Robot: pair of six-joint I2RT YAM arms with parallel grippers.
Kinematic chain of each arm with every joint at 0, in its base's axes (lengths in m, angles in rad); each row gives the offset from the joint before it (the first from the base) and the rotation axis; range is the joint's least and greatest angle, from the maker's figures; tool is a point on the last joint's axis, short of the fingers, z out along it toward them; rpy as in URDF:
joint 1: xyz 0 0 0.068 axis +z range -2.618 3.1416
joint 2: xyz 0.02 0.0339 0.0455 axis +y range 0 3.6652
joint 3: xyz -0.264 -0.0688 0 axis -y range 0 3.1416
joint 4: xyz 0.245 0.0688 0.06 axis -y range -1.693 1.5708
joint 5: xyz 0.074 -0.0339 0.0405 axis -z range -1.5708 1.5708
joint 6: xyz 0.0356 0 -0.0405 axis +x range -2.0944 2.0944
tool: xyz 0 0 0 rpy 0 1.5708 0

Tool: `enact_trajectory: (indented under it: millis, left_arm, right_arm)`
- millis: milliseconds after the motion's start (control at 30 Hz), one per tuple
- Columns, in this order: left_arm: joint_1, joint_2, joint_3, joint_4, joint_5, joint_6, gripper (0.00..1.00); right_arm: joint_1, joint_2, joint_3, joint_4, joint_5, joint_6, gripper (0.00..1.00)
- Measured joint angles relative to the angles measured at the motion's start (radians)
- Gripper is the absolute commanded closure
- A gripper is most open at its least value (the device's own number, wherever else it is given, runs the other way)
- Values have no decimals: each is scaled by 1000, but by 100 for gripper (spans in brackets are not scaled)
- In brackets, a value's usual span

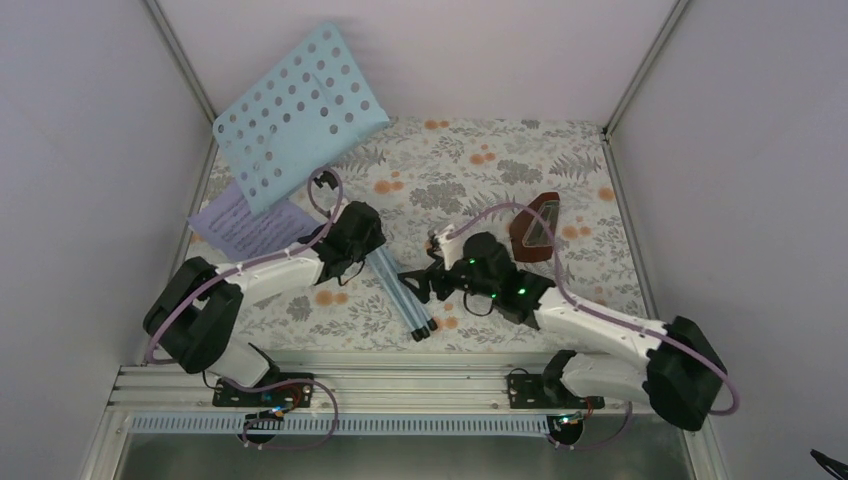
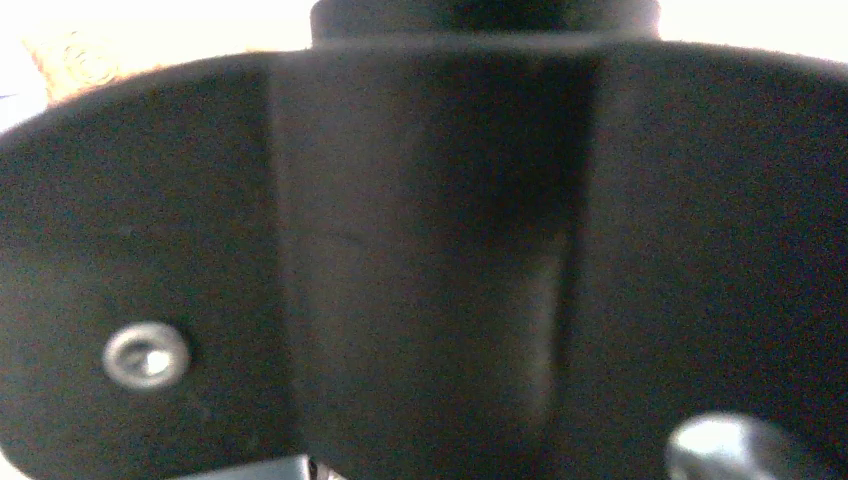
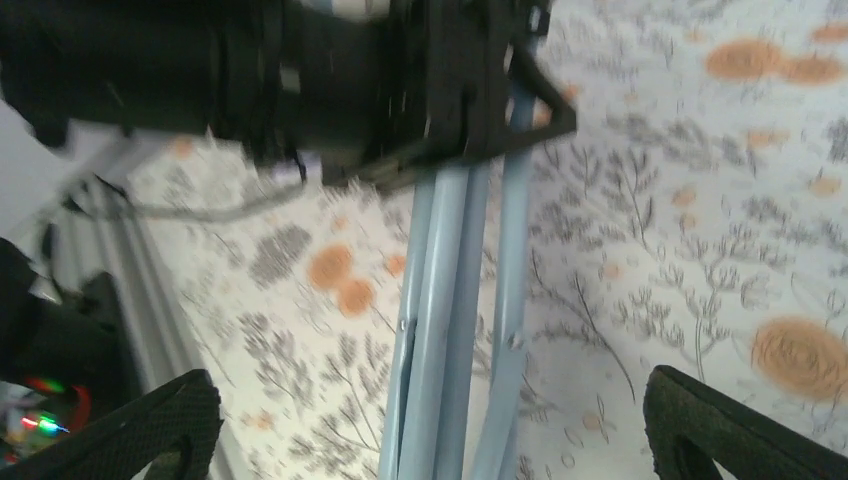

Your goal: Pack up the instrument practice props

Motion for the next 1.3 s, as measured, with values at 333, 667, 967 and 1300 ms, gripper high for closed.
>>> enact_trajectory:
  millis: [333, 667, 967, 1300]
  left_arm:
    - [34, 142, 113, -24, 28, -23, 98]
    - [45, 198, 137, -51, 55, -48, 98]
    - [70, 241, 136, -21, 113, -60, 83]
    - [91, 286, 117, 67, 196, -48, 49]
  right_arm:
    - [154, 327, 117, -96, 261, -41, 1]
    - [193, 571, 233, -130, 429, 19, 26]
    - [198, 646, 248, -96, 424, 46, 70]
    - [198, 654, 254, -123, 433, 72, 96]
